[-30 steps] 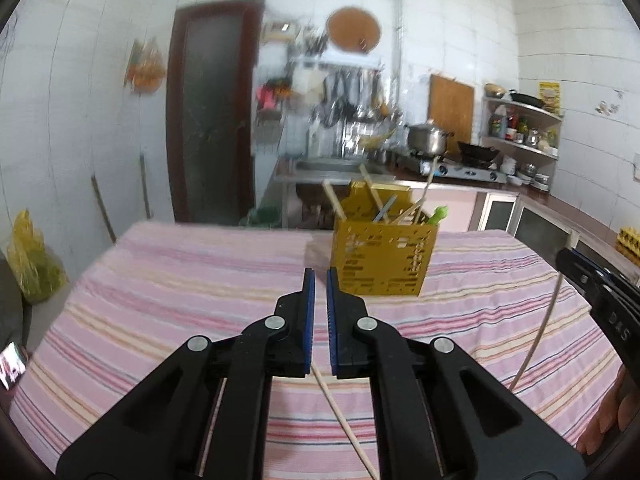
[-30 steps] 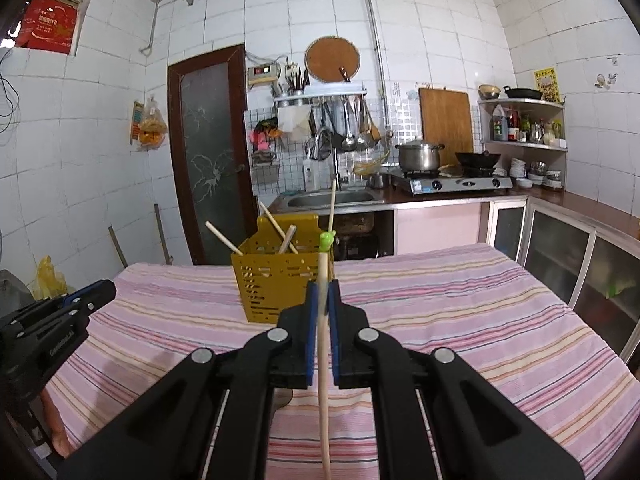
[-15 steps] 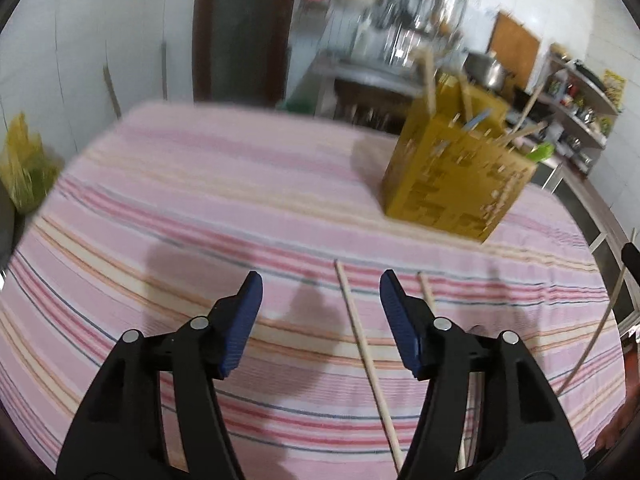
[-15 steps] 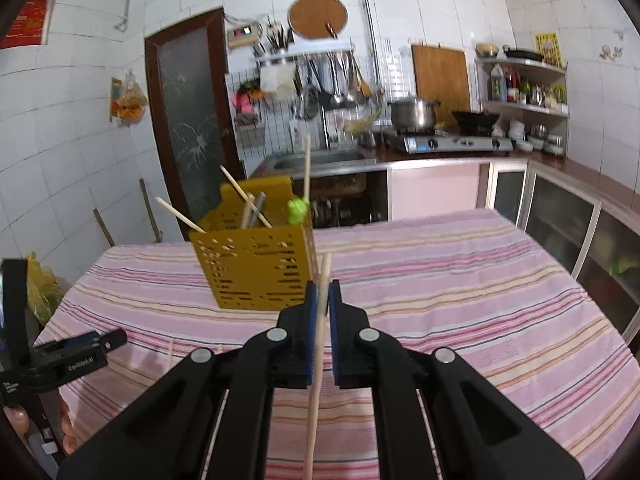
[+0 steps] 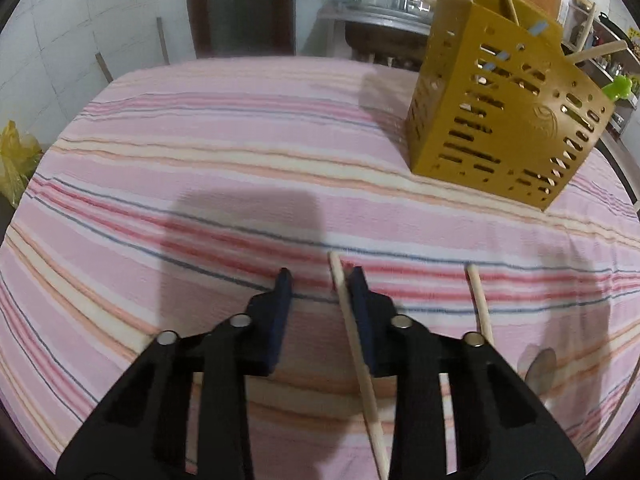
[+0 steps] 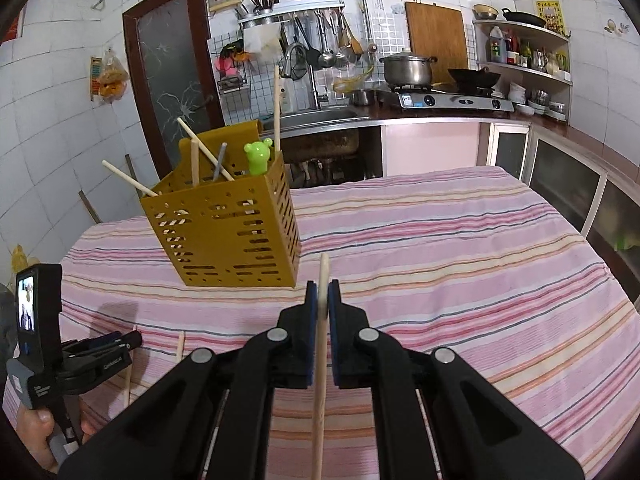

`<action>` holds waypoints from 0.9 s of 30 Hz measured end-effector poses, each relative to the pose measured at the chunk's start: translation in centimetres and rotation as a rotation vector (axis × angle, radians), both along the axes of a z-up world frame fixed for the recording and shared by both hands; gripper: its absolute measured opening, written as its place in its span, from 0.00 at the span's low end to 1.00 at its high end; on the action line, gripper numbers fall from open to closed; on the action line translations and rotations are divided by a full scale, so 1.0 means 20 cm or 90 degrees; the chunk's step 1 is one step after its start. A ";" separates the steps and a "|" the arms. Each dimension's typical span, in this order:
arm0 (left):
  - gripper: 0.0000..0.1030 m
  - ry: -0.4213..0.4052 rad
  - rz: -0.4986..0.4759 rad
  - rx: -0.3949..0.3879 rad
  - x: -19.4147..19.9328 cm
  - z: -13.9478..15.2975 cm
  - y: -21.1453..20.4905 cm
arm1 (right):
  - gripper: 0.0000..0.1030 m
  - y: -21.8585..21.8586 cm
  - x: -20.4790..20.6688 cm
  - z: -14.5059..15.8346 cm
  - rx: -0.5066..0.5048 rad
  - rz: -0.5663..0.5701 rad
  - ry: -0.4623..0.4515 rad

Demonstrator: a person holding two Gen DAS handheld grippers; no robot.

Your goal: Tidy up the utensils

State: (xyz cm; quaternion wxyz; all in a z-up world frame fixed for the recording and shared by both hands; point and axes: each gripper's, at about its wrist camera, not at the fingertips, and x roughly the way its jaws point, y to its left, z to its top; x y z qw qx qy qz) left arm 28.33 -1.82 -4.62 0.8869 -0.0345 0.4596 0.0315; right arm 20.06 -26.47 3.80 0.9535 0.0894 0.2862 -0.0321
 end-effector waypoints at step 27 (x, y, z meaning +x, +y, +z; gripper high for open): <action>0.05 -0.371 -0.115 -0.014 -0.74 0.67 -0.08 | 0.06 0.12 -0.48 0.28 -0.028 -0.009 -0.152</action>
